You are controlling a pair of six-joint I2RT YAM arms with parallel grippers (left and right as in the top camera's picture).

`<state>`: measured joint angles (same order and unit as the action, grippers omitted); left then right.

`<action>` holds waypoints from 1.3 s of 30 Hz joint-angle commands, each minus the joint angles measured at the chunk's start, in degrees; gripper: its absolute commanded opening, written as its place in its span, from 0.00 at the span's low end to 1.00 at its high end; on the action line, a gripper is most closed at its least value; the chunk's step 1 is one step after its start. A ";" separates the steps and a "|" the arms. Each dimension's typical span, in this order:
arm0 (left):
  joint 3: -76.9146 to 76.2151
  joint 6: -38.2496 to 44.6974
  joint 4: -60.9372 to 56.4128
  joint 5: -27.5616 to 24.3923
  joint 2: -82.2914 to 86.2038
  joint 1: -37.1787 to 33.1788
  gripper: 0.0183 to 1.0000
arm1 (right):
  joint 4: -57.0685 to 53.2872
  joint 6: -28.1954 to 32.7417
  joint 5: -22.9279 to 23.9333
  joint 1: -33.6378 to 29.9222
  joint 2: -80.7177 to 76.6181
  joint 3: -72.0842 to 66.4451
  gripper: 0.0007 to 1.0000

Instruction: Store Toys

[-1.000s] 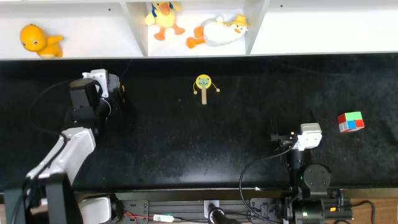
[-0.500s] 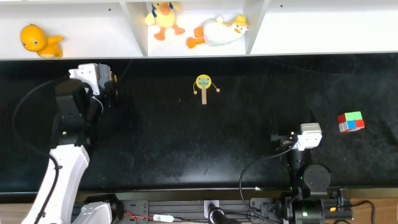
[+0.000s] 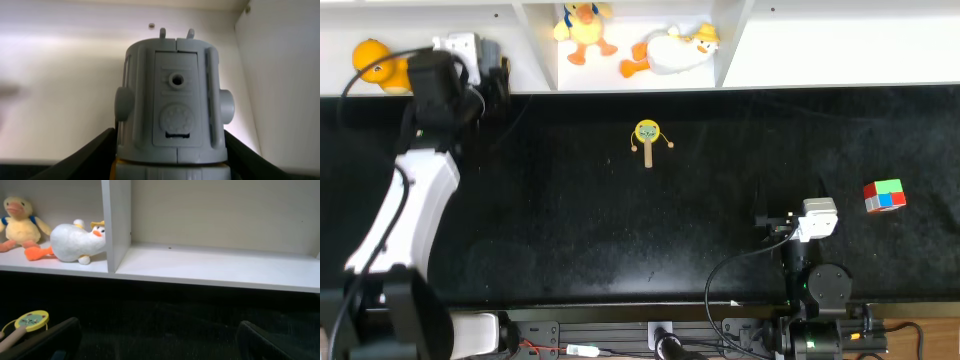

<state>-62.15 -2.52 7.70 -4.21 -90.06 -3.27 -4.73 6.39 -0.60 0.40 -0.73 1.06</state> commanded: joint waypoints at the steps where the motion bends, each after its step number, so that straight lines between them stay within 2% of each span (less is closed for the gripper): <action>1: -6.51 1.25 -0.63 0.46 -5.14 0.24 0.42 | 0.26 -0.22 0.42 -0.11 0.52 -0.74 0.99; 11: -10.10 0.79 -3.15 -0.90 -12.33 0.24 0.42 | 0.26 -0.22 0.42 -0.11 0.52 -0.74 1.00; 12: -10.10 0.79 -3.26 -1.05 -12.74 0.26 0.46 | 0.26 -0.22 0.42 -0.11 0.52 -0.74 1.00; 13: -10.10 0.79 -3.23 -1.11 -12.90 0.26 0.61 | 0.26 -0.22 0.42 -0.11 0.52 -0.74 0.99; 14: -10.10 0.79 -3.10 -1.07 -12.90 0.35 0.70 | 0.26 -0.20 0.42 -0.11 0.52 -0.74 1.00; 17: -10.10 0.79 -2.84 -1.09 -12.79 0.37 0.90 | 0.26 -0.22 0.42 -0.11 0.52 -0.74 1.00; 19: -10.08 0.81 -1.29 -1.07 -12.02 0.39 1.00 | 0.28 -0.22 0.42 -0.11 0.52 -0.74 1.00; 24: -5.81 1.07 4.96 -0.57 -3.82 0.39 1.00 | 0.28 -0.22 0.42 -0.11 0.52 -0.74 0.99; 30: 14.53 1.03 4.90 3.04 18.21 0.39 1.00 | 0.28 -0.22 0.42 -0.11 0.52 -0.74 1.00; 33: 26.34 0.98 4.11 2.82 30.64 0.46 1.00 | 0.26 -0.22 0.42 -0.11 0.52 -0.74 1.00; 39: 49.16 2.14 -16.72 2.43 58.29 2.97 1.00 | 0.28 -0.20 0.42 -0.11 0.52 -0.74 1.00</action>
<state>-21.10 -2.37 -2.55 -1.96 -43.29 -2.28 -4.78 6.39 -0.56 0.40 -0.75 1.06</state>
